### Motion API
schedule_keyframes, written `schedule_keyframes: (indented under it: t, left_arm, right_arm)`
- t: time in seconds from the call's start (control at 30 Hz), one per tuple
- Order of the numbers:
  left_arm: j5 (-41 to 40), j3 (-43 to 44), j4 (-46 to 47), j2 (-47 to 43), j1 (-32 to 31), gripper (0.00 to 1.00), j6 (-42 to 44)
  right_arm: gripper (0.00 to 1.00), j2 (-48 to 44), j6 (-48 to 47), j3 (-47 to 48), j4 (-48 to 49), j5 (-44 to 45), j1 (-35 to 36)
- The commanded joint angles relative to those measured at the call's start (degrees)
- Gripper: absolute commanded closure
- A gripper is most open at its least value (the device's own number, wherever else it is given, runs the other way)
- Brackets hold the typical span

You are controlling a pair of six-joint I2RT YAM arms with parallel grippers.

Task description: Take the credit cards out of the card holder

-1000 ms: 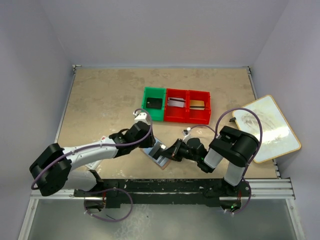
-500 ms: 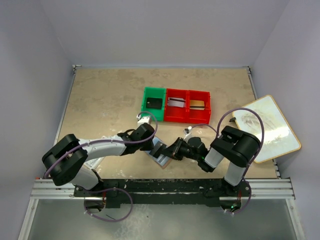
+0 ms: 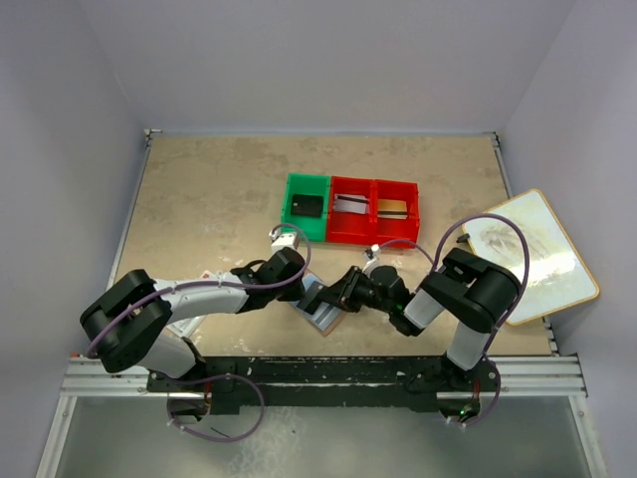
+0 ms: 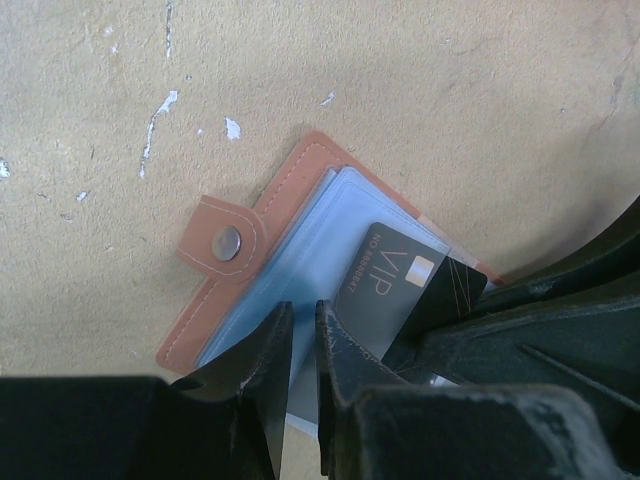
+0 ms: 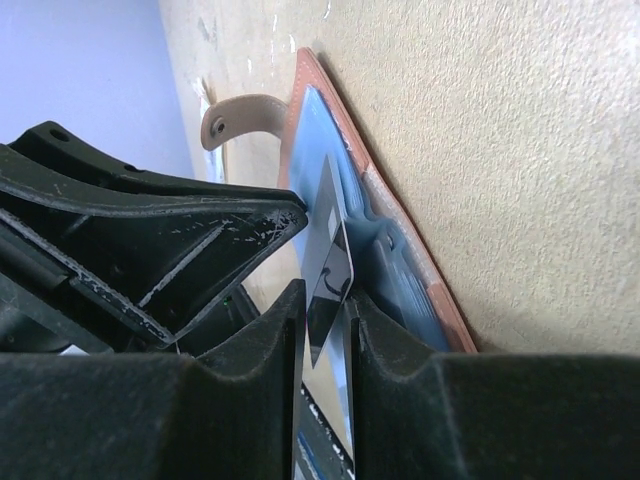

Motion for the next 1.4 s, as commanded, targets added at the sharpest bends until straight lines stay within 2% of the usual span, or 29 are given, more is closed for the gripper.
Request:
schedule_keyframes:
  t: [0.0, 0.23, 0.4, 0.5, 0.67, 0.8, 0.93, 1.03, 1.13, 1.23, 1.37]
  left_arm:
    - [0.21, -1.69, -2.5, -0.12, -0.26, 0.88, -0.69]
    - [-0.78, -1.6, -3.01, -0.51, -0.25, 0.88, -0.84]
    - [-0.7, -1.45, -2.87, -0.22, -0.26, 0.88, -0.76]
    - [-0.05, -1.08, -2.74, 0.43, -0.26, 0.88, -0.43]
    - [0.89, -1.08, -2.14, 0.47, -0.26, 0.89, -0.27]
    - [1.09, -1.07, -2.14, 0.59, -0.26, 0.89, -0.25]
    - [1.24, -1.07, -2.15, 0.53, -0.26, 0.89, -0.34]
    - [1.0, -1.1, -2.31, 0.38, -0.24, 0.89, -0.21]
    - [0.77, -1.25, -2.31, 0.36, -0.25, 0.89, -0.4]
    - [0.12, -1.12, -2.49, 0.0, -0.26, 0.89, -0.5]
    - [-1.83, -1.09, -3.05, -1.36, -0.26, 0.9, -0.73]
  right_arm:
    - [0.79, 0.28, -2.68, 1.49, -1.97, 1.51, -0.21]
    - [0.95, -1.56, -1.78, -2.7, -0.86, 0.59, -0.3]
    - [0.97, -3.76, -2.56, -4.4, -1.12, 0.39, -0.3]
    - [0.95, -3.85, -2.64, -4.15, -1.77, 0.27, -0.3]
    - [0.8, -0.82, -1.73, -3.33, 2.21, -0.75, -0.3]
    - [0.77, 2.12, -0.17, -3.07, 7.81, 0.39, -0.29]
    - [0.77, 3.17, -0.18, -1.53, 7.21, 0.86, 0.04]
    - [0.81, 1.79, -0.66, -2.15, 5.11, 1.54, 0.05]
    - [0.93, -0.54, -1.88, -2.17, 0.97, 1.03, 0.01]
    - [1.0, -3.85, -2.22, -3.39, -1.0, 1.36, -0.03]
    - [1.0, -9.79, -3.62, -4.99, -6.0, 2.79, -0.03]
